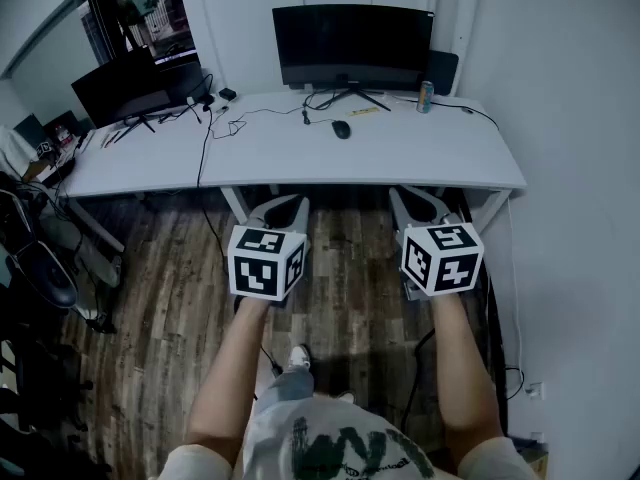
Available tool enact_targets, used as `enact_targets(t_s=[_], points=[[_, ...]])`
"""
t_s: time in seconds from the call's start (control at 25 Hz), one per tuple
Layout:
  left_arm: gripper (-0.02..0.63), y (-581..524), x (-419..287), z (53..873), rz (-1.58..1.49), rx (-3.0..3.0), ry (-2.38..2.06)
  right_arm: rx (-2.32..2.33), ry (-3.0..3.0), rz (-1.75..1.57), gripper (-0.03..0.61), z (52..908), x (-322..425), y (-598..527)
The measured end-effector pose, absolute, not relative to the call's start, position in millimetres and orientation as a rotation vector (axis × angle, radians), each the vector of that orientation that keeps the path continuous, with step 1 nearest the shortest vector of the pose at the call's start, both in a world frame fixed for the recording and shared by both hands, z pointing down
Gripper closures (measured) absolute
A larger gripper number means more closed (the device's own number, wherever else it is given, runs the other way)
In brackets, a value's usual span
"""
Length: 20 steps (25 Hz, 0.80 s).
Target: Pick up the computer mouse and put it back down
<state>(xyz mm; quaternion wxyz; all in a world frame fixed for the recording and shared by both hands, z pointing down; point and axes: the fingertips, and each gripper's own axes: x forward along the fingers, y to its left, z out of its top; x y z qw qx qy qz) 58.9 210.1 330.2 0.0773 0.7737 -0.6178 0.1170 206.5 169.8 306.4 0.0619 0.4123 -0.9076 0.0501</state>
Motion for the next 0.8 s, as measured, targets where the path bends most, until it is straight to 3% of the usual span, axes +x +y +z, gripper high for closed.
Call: enact_targets(t_s=[0.44, 0.8], points=[[0.611, 197, 50, 323, 0.277, 2.348, -1.865, 1.229, -2.748, 0.156, 0.578, 320, 193, 158], [0.611, 157, 25, 339, 0.255, 2.326, -1.822, 1.182, -2.731, 0.161, 0.493, 335, 162, 123]])
